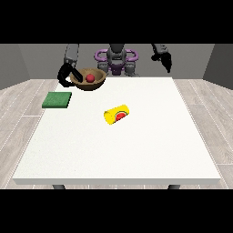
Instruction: Pick the cup and pour the ball into the bowl, then pick the bowl and place it on the pad
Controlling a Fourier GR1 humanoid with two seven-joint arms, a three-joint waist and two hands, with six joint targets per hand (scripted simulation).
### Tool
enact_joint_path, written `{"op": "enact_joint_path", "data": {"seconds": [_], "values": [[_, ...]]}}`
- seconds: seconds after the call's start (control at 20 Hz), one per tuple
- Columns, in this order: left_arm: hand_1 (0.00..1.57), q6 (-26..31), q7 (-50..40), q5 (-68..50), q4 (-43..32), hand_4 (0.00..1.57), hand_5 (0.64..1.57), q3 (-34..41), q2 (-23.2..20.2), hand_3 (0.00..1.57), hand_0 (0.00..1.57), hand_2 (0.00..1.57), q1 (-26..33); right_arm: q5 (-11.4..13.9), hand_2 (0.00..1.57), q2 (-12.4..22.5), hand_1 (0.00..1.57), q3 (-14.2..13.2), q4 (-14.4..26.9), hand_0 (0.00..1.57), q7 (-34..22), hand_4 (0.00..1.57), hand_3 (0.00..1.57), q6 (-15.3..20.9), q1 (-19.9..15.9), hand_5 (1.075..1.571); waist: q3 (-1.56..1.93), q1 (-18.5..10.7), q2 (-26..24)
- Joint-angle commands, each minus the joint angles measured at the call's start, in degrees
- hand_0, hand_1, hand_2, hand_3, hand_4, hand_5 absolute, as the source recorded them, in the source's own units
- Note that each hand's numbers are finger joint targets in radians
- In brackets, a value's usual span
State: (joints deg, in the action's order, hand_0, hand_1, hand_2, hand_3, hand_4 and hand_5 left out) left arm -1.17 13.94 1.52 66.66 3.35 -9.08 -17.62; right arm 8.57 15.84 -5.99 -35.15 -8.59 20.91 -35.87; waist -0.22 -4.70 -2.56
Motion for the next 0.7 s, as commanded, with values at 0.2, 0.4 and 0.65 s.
{"op": "enact_joint_path", "data": {"seconds": [0.2, 0.4, 0.65], "values": [[0.00, -1.28, 3.39, -0.22, -0.46, 1.02, 1.424, 2.77, -0.78, 0.00, 0.00, 0.00, 0.39, -3.69, 1.57, 6.64, 1.57, -3.81, -3.93, 1.57, 0.34, 0.83, 0.47, -7.92, 2.57, 1.570, 0.22, 3.51, 3.51], [0.00, 1.79, 2.40, -2.36, -1.45, 1.10, 1.448, 4.85, -2.81, 0.00, 0.00, 0.00, 1.71, -3.66, 1.57, 9.10, 1.57, -4.03, -6.31, 1.57, -2.44, 0.83, 0.47, -10.74, 3.83, 1.570, 0.21, 3.56, 2.13], [0.00, 8.95, 3.41, -9.37, -0.03, 1.31, 1.525, 11.82, -10.31, 0.00, 0.00, 0.00, -1.22, -4.82, 1.57, 16.62, 1.57, -7.67, -3.39, 1.57, 4.05, 0.91, 0.00, -14.38, 5.20, 1.571, 0.21, 0.89, 6.89]]}}
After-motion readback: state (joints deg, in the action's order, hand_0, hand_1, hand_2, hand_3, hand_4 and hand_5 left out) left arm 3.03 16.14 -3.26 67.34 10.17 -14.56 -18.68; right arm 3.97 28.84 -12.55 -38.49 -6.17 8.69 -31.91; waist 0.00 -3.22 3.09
